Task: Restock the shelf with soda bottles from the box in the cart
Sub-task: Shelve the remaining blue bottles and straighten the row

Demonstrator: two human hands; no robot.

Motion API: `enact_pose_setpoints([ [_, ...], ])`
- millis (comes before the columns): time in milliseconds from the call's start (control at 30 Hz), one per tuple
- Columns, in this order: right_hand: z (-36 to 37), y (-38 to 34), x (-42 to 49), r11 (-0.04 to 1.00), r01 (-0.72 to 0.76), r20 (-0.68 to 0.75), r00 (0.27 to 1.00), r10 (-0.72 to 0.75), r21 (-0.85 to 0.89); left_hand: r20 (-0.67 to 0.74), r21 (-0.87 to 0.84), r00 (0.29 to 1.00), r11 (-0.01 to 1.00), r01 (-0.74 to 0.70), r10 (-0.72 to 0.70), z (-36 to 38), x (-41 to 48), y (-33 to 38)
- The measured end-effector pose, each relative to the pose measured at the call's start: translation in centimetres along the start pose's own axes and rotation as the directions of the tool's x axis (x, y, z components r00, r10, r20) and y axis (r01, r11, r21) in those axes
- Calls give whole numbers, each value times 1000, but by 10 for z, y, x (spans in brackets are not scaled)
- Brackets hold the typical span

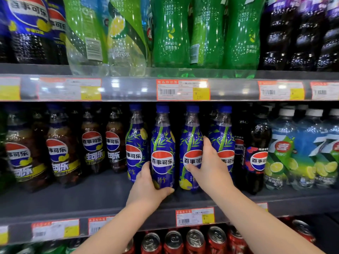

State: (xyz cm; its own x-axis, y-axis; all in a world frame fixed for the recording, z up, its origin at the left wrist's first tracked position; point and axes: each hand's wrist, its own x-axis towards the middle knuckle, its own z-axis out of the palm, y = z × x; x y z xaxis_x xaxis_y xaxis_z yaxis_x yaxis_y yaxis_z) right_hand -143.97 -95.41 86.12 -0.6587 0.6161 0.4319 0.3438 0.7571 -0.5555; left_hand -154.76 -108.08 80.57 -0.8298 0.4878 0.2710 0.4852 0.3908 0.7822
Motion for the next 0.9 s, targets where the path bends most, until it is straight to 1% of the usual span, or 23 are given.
enact_pose_setpoints([
  [33,0,0,-1,1000,6,6,1000,-6,-26,-21,-10,1000,1000,0,0,-4,-2,-1],
  [100,-1,1,-4,997,22,10,1000,-21,-79,-124,-21,992,999,-28,25,-16,-1,-6],
  [167,-1,3,-6,991,42,-9,999,-44,-127,-256,-28,966,998,-53,44,-32,7,-11],
  [233,-1,5,-8,985,63,-28,997,-68,-158,-326,-47,945,998,-39,21,-48,22,-18],
  [300,-2,7,-9,977,79,-22,996,-85,-198,-295,-90,955,996,-6,-21,-58,38,-22],
  [400,-4,5,-10,948,102,-2,994,-108,-303,-141,-179,988,983,32,-58,-57,49,-19],
  [467,-4,6,-10,942,102,-13,994,-112,-320,-64,-223,996,974,45,-61,-50,50,-20],
  [500,-4,7,-11,946,98,-18,994,-109,-308,-56,-231,996,971,52,-67,-47,51,-22],
  [733,-9,17,-11,972,105,24,995,-102,-210,-145,-125,988,992,36,-54,-44,52,-25],
  [900,-10,23,-8,973,140,33,990,-136,-181,-171,-119,983,992,44,-64,-43,52,-25],
])
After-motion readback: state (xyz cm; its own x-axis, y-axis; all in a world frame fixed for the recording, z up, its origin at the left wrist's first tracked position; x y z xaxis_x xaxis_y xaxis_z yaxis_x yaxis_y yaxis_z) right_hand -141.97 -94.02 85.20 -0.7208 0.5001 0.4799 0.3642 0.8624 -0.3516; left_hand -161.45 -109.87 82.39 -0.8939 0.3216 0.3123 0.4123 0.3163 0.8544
